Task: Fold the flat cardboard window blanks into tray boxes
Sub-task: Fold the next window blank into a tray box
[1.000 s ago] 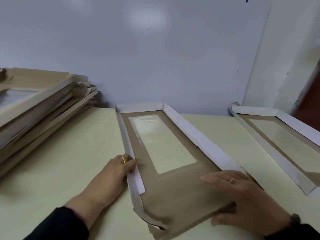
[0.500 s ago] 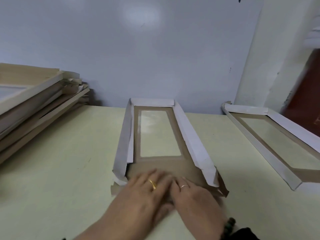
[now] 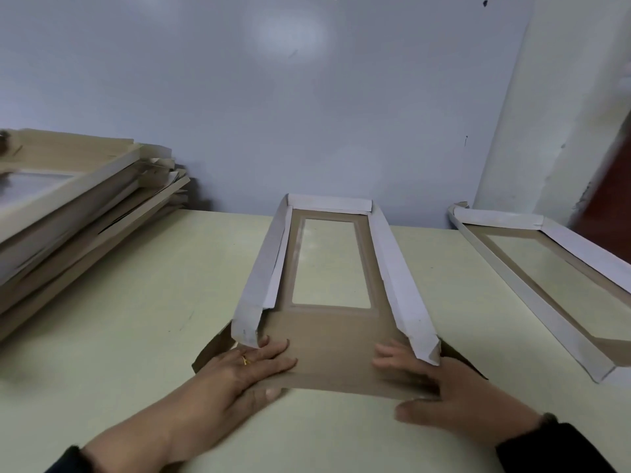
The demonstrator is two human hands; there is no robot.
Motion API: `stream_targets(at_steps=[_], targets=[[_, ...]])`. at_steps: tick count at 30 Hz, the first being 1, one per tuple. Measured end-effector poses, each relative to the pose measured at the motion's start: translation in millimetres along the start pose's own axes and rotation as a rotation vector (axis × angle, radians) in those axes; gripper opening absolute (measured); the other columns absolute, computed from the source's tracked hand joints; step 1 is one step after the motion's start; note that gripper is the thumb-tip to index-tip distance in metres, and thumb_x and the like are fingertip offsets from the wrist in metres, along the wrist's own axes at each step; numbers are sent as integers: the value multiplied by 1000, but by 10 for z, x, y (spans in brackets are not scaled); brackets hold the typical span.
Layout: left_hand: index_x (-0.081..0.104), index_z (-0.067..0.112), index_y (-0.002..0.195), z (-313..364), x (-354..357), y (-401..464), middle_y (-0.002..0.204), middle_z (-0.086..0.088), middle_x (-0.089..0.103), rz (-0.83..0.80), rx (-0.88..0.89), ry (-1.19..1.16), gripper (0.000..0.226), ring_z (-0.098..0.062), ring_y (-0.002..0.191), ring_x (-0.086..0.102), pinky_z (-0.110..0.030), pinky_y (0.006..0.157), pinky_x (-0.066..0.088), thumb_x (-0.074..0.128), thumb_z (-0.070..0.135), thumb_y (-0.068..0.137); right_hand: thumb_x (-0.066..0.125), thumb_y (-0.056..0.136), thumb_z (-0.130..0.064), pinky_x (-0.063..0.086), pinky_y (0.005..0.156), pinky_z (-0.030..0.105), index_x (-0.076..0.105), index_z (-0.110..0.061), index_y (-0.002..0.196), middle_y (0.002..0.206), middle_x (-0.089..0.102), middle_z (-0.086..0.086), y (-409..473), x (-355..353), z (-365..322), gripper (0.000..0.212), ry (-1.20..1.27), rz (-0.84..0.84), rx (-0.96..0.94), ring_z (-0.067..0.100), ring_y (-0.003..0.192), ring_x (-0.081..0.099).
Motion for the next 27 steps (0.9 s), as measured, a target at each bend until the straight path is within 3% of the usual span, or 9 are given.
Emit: stream_targets(at_steps=[4,6,10,13,16,18,21,24,27], targets=[[53,50,114,54,-80,-28,126,36,42,159,-10,-181,44,21,121,29,1,100,21,32,62,77,70,79,-10,33,85,1,72,-27,87,114,60,-19,-5,-24,33,19,307,108,49,-17,107,50],[64,47,100,82,-111,-51,107,33,57,261,-12,-202,40,16,110,44,-3,92,34,35,62,77,64,84,-12,37,81,10,71,-25,68,96,68,-12,-12,-16,39,22,339,168,67,-6,92,57],[71,27,94,126,-113,-55,90,25,64,403,-48,-153,37,7,91,57,-15,80,44,42,47,84,56,90,-12,30,59,14,57,-16,60,58,41,-8,19,24,27,30,191,354,22,2,60,38],[65,28,112,174,-110,3,108,24,58,492,-78,-21,26,-5,100,59,-16,79,42,50,21,93,59,88,-12,35,64,9,60,-28,67,61,50,-12,65,71,-11,27,68,476,18,-1,67,48],[39,45,134,199,-66,58,124,18,48,460,-116,95,49,-16,102,58,-22,74,45,45,16,95,64,85,-12,30,76,-3,64,-33,107,82,52,-33,104,113,-57,30,-26,516,35,-15,87,49],[40,43,135,228,-58,82,122,13,52,377,-131,170,59,-16,95,60,-20,66,44,53,8,89,62,86,-15,29,80,3,51,-33,127,101,55,-26,128,134,-48,46,-111,478,60,-5,103,50],[71,24,98,319,-64,88,96,1,66,357,-53,395,37,-16,71,63,-20,56,46,64,4,68,55,89,-15,31,95,17,48,-30,131,131,50,-16,148,165,-99,45,-331,383,26,11,120,47],[67,19,65,402,-74,103,90,-2,68,285,-47,568,29,-21,74,63,-28,68,34,38,18,70,49,94,-20,22,106,19,50,-26,131,144,35,-19,178,224,-146,38,-343,293,-55,5,136,30],[64,16,56,522,-11,148,87,-4,69,217,42,635,30,-23,83,66,-32,70,32,39,21,73,38,96,-43,15,105,11,35,-33,140,148,20,-26,228,313,-182,45,-298,193,-50,-9,136,12]])
Point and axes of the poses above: each hand's wrist, its own y-axis towards the middle knuckle, its own x-axis out of the palm, z = x × y, the point moved 2 cm from there along y, towards the middle knuckle
